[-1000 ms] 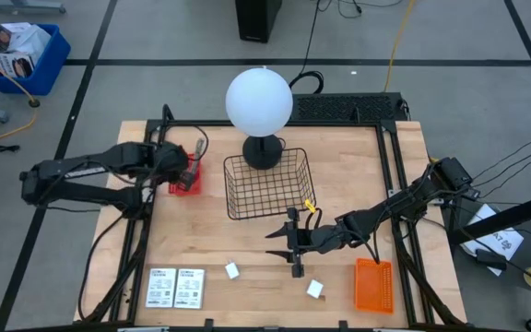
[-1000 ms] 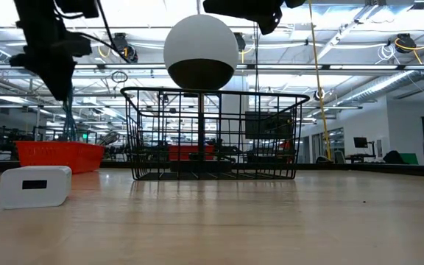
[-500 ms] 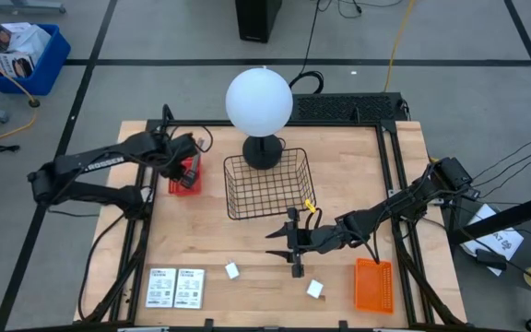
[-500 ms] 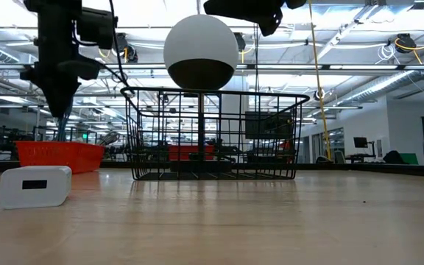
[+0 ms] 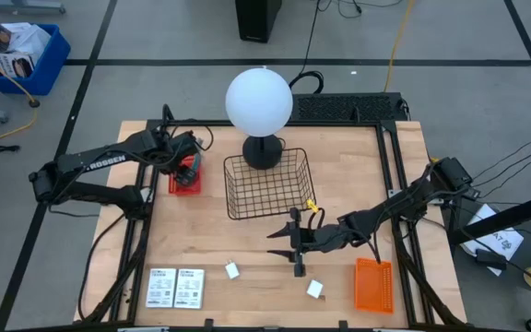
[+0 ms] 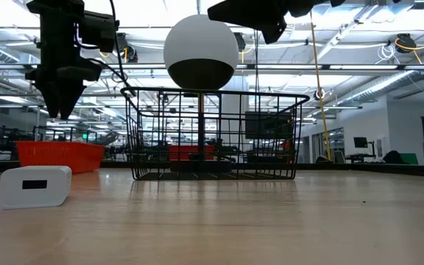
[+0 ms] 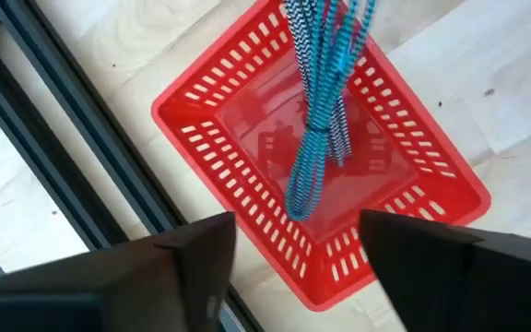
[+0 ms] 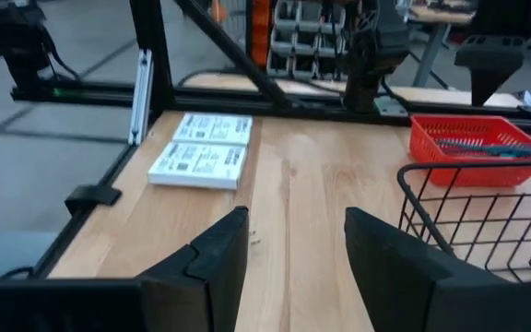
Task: Pick and place items into bin
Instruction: Put the right white charger adapter into the wire basket
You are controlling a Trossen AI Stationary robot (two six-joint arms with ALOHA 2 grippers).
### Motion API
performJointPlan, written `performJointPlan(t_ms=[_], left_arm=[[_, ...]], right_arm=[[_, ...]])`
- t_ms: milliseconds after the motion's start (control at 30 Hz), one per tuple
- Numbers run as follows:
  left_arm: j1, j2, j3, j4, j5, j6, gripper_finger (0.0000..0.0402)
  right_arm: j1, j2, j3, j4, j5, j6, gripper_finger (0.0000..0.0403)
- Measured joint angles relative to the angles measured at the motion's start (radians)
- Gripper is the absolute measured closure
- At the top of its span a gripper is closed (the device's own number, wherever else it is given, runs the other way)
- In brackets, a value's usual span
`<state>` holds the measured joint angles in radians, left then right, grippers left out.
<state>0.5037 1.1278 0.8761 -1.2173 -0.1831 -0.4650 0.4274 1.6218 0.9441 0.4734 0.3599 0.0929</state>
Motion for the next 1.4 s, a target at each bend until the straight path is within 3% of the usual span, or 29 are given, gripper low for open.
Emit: performJointPlan(t_ms=[133, 267, 567, 900, 1100, 1400], left_arm=[[-0.007, 0.0, 0.0, -0.003, 0.008, 0.02, 0.0112], [-0.035, -0.004, 0.0, -0.003, 0.036, 0.046, 0.0095], [-0.172, -0.057, 0.0, 0.045, 0.087, 0.011, 0.0112], [-0.411, -0.264, 0.0, 0.232, 0.095, -0.097, 0.0127], [-0.604, -0.344, 0.0, 0.434, 0.02, -0.143, 0.0125], [-0.872, -0.279, -0.101, 0.876, -0.002, 0.046, 0.0128]], right_arm=[[0.0, 0.0, -0.017, 0.039, -0.011, -0.002, 0.0232], [0.0, 0.0, -0.017, 0.039, -0.053, -0.02, 0.0232], [0.006, 0.0, -0.017, 0.001, -0.091, -0.055, 0.0232], [0.006, 0.0, -0.017, -0.089, -0.129, 0.039, 0.0232], [0.006, 0.0, -0.017, -0.092, -0.129, 0.041, 0.0232], [0.006, 0.0, -0.017, -0.121, -0.13, 0.026, 0.0232]])
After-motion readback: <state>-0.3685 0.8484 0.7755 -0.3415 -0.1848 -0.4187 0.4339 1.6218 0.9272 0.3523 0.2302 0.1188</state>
